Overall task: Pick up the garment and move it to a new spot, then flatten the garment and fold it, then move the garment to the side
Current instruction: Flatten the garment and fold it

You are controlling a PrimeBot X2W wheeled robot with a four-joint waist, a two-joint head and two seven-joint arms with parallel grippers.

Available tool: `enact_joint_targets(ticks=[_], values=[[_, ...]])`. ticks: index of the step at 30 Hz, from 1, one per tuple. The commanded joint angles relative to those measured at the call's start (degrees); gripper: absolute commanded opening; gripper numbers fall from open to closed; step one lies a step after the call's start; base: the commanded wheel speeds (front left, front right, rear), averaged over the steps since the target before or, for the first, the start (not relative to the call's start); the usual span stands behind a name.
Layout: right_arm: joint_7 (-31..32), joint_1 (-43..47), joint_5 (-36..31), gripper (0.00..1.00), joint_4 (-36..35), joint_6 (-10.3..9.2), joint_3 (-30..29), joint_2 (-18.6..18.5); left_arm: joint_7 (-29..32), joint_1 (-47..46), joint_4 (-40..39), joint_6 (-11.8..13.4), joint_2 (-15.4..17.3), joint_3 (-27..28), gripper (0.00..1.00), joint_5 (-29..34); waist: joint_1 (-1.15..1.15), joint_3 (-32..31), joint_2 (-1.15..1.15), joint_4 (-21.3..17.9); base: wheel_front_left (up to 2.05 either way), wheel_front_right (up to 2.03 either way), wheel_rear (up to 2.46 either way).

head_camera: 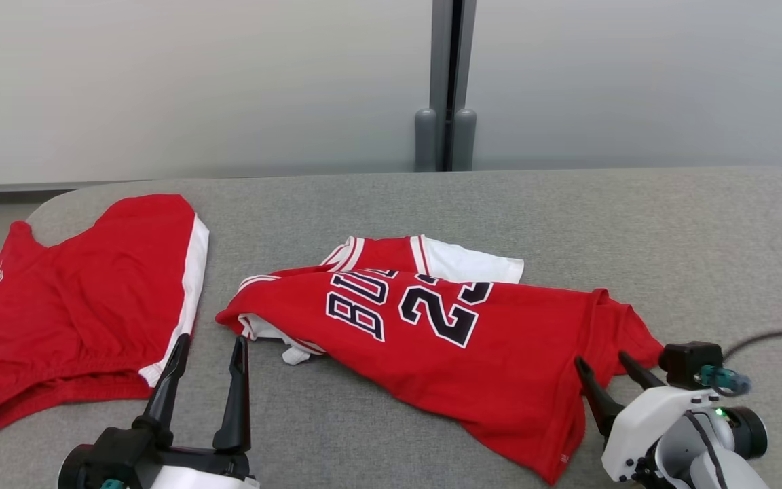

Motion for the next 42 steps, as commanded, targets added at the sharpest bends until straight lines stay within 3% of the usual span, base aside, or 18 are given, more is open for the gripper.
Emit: enact_joint_targets(ticks=[1,7,12,13,14,16,29,35,42], values=[[2.3,-0.8,0.0,1.00,1.5,0.09,-0.2,0.2,0.0,-1.1,0.1,0.0,0.1,-0.2,1.00,-0.7,0.00,0.3,0.00,0.6,0.00,0.00,0.00],[10.5,-3.8,-0.5,1.00,6.3,0.10,-2.2,1.9,0.0,-2.2,0.6,0.3,0.2,-1.6,1.00,-2.0,0.00,1.8,0.00,2.9,0.00,0.00,0.00],[12.8,-4.3,0.2,1.00,7.2,0.10,-2.7,2.8,0.0,-2.7,0.9,0.3,0.1,-1.5,1.00,-2.3,0.00,2.5,0.00,4.1,0.00,0.00,0.00],[12.8,-4.3,0.2,0.92,7.2,0.10,-2.8,2.8,0.0,-2.8,0.9,0.2,0.1,-1.4,1.00,-2.4,0.00,2.5,0.00,4.3,0.00,0.00,0.00],[12.6,-4.2,0.3,0.49,7.0,0.09,-2.8,3.0,0.0,-2.9,1.0,0.1,0.1,-1.4,1.00,-2.4,0.00,2.6,0.00,4.4,0.00,0.00,0.00],[12.1,-4.0,0.8,0.00,6.6,0.10,-2.9,3.2,0.0,-3.1,1.1,0.0,0.1,-1.2,1.00,-2.5,0.00,2.7,0.00,4.5,0.00,0.00,0.00],[8.3,-7.8,-0.2,0.00,0.8,0.09,-4.4,1.1,0.0,-4.3,1.0,-0.7,0.1,-1.1,1.00,-2.4,0.00,4.6,0.00,4.8,0.00,0.00,0.00],[10.5,-16.6,1.4,0.00,-0.6,0.10,-5.4,-3.9,0.0,-7.5,0.3,-0.3,0.1,-3.4,1.00,-3.4,0.00,11.0,0.00,8.1,0.00,0.00,0.00],[11.4,-24.5,3.2,0.00,2.9,0.09,-5.3,-10.6,0.0,-10.5,-0.4,1.4,0.1,-6.8,1.00,-4.9,0.00,16.3,0.00,12.9,0.00,0.00,0.00]])
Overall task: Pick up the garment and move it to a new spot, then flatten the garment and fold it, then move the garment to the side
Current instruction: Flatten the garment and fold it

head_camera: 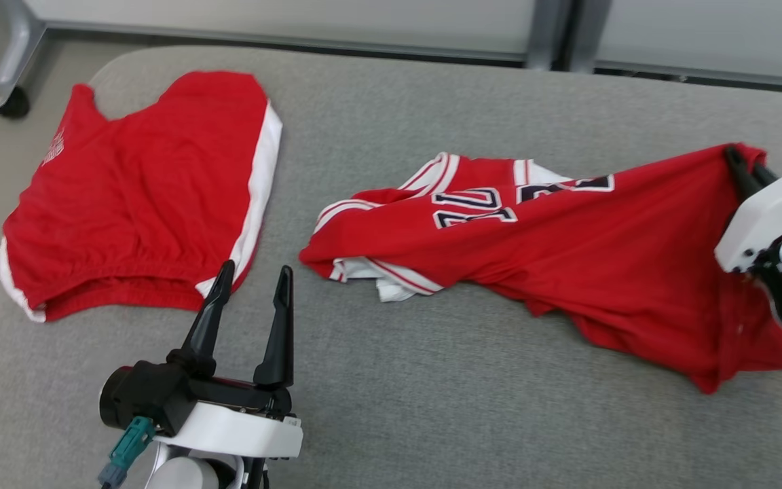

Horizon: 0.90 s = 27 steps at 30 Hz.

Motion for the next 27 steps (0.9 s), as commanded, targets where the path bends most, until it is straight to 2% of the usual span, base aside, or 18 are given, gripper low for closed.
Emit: enact_joint_targets(ticks=[1,6,7,8,9,17,27], values=[[0.2,-1.8,0.4,0.00,1.2,0.09,0.3,-1.6,0.0,-1.4,-0.2,0.5,0.2,-0.5,1.00,-0.4,0.00,3.0,0.00,3.1,0.00,0.00,0.00],[0.6,-4.6,2.2,0.00,5.2,0.09,1.1,-3.1,0.0,-2.2,-0.1,1.2,0.2,-1.4,1.00,-0.8,0.00,3.7,0.00,4.5,0.00,0.00,0.00],[0.6,-4.6,2.7,0.18,5.9,0.09,1.3,-3.0,0.0,-2.2,0.0,1.3,0.1,-1.4,1.00,-0.8,0.00,3.5,0.00,4.4,0.00,0.00,0.00],[0.3,-4.3,2.9,0.41,6.5,0.09,1.6,-2.9,0.0,-2.0,0.2,1.3,0.1,-1.3,1.00,-0.8,0.00,3.2,0.00,4.2,0.00,0.00,0.00],[-0.4,-4.1,3.2,1.00,7.1,0.09,1.7,-2.9,0.0,-1.9,0.3,1.3,0.1,-1.2,1.00,-0.8,0.00,2.8,0.00,4.0,0.00,0.00,0.00],[-7.0,-0.8,5.1,1.00,8.0,0.09,4.5,-0.6,0.0,-0.6,1.2,0.4,0.2,0.7,1.00,0.7,0.00,-2.2,0.00,-0.5,0.00,0.00,0.00],[-16.9,7.7,6.6,1.00,0.6,0.09,8.4,-1.2,0.0,2.2,1.5,-1.1,0.2,6.0,1.00,2.8,0.00,-8.2,0.00,-6.8,0.00,0.00,0.00]])
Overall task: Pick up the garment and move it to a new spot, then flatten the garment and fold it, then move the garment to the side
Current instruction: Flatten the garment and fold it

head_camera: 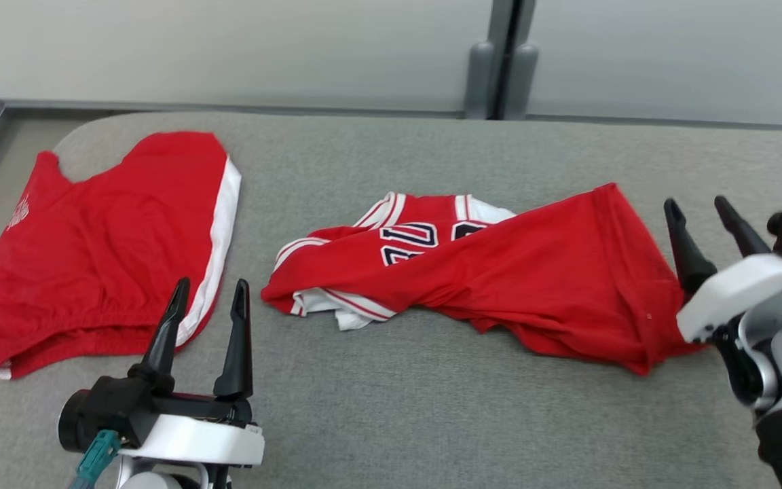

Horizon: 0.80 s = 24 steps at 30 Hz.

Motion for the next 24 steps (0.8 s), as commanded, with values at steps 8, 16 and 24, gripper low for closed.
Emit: enact_joint_targets(ticks=[8,16,24], values=[[-6.6,11.1,1.3,1.00,-5.4,0.09,0.2,1.4,0.0,2.6,0.7,-1.0,0.2,2.3,1.00,1.0,0.00,-3.9,0.00,-4.8,0.00,0.00,0.00],[-10.2,21.3,0.1,1.00,-10.1,0.09,-1.4,4.7,0.0,3.6,1.7,-1.1,0.2,1.3,1.00,0.3,0.00,-5.5,0.00,-5.3,0.00,0.00,0.00],[-9.7,21.5,-1.1,1.00,-9.5,0.09,-0.4,5.7,0.0,4.2,2.2,-1.2,0.2,0.5,1.00,0.2,0.00,-6.3,0.00,-4.9,0.00,0.00,0.00]])
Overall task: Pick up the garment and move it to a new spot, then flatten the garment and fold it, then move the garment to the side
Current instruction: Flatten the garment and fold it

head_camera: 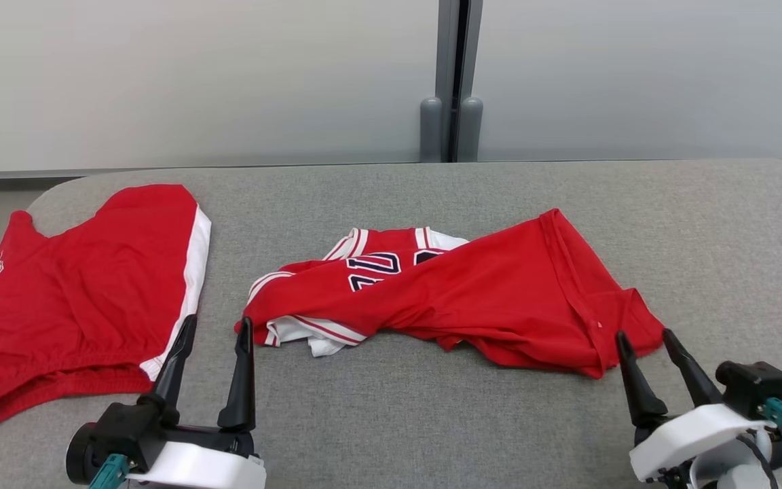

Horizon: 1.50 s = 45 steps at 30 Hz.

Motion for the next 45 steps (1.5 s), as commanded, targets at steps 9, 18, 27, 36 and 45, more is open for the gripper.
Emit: enact_joint_targets(ticks=[9,18,27,36,45], values=[[12.8,-8.4,0.7,1.00,7.6,0.09,1.9,-1.0,0.0,-0.5,-0.1,0.3,0.2,-1.0,1.00,-0.5,0.00,1.1,0.00,2.1,0.00,0.00,0.00],[22.1,-13.1,1.5,1.00,13.1,0.09,0.4,-1.3,0.0,-1.5,0.1,0.3,0.2,-1.1,1.00,-0.8,0.00,2.6,0.00,5.1,0.00,0.00,0.00],[25.2,-14.8,1.2,0.91,16.0,0.09,-1.4,-1.0,0.0,-2.2,0.5,0.4,0.2,-1.3,1.00,-1.0,0.00,3.9,0.00,6.6,0.00,0.00,0.00],[22.9,-14.6,1.0,0.00,15.1,0.09,-1.8,-0.3,0.0,-1.9,1.3,0.3,0.2,-0.5,1.00,-0.7,0.00,2.8,0.00,5.9,0.00,0.00,0.00],[25.2,-8.4,11.6,0.00,3.2,0.07,-0.8,-0.7,0.0,0.1,1.9,0.0,0.2,0.7,1.00,-0.8,0.00,-0.2,0.00,1.8,0.00,0.00,0.00]])
